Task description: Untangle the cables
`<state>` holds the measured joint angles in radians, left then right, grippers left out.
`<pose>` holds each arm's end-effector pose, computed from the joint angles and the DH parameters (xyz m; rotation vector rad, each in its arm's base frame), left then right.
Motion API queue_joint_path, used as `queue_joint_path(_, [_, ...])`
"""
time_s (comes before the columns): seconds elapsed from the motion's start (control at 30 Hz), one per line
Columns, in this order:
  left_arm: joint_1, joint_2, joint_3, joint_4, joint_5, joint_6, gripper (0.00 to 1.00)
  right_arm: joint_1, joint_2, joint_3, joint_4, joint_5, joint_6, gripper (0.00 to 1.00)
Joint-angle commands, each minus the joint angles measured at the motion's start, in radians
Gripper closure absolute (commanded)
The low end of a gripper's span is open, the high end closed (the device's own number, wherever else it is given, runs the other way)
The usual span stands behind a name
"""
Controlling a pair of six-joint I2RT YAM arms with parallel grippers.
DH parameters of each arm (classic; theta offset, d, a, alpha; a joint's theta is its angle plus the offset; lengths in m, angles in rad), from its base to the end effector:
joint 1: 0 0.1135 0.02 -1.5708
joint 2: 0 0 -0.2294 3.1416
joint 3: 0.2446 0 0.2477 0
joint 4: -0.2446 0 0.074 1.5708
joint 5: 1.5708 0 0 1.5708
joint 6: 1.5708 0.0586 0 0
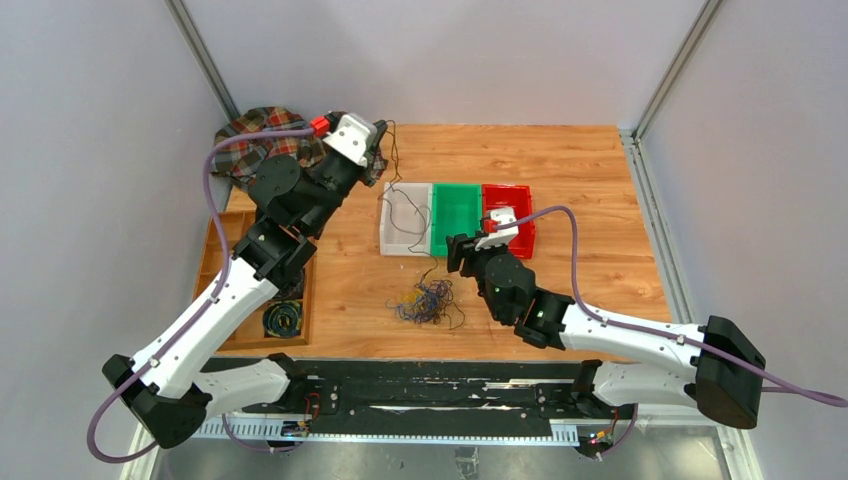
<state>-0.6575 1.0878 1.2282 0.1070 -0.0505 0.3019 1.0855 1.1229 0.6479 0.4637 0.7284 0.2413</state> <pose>0.2167 -0.1636 0.4421 0.5746 1.1979 -0.2685 0.1649 0.2291 0.2624 -0.0984 1.5951 0.4614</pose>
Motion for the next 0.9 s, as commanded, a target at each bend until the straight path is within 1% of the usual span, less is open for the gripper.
queue_joint_path(0.0, [0.022,0.001,0.015,0.106,-0.048,-0.041,0.99,-0.020,-0.006,-0.010,-0.014,0.032,0.007,0.39])
queue_joint_path(0.2, [0.036,0.018,-0.005,0.124,-0.053,-0.047,0.99,-0.022,0.015,-0.001,-0.027,0.034,0.011,0.40])
queue_joint_path(0.37, [0.073,0.063,0.007,0.151,-0.056,-0.062,1.00,-0.024,0.013,0.002,-0.046,0.035,0.007,0.41])
queue_joint_path(0.5, [0.093,0.102,0.009,0.166,-0.034,-0.065,0.99,-0.027,0.008,0.002,-0.052,0.030,0.004,0.42])
queue_joint_path(0.7, [0.098,0.163,0.000,0.198,0.017,-0.030,0.99,-0.033,0.002,-0.007,-0.060,0.026,0.004,0.43])
queue_joint_path(0.87, [0.098,0.234,0.021,0.198,0.022,-0.066,0.99,-0.038,-0.022,-0.031,-0.060,0.028,0.014,0.43])
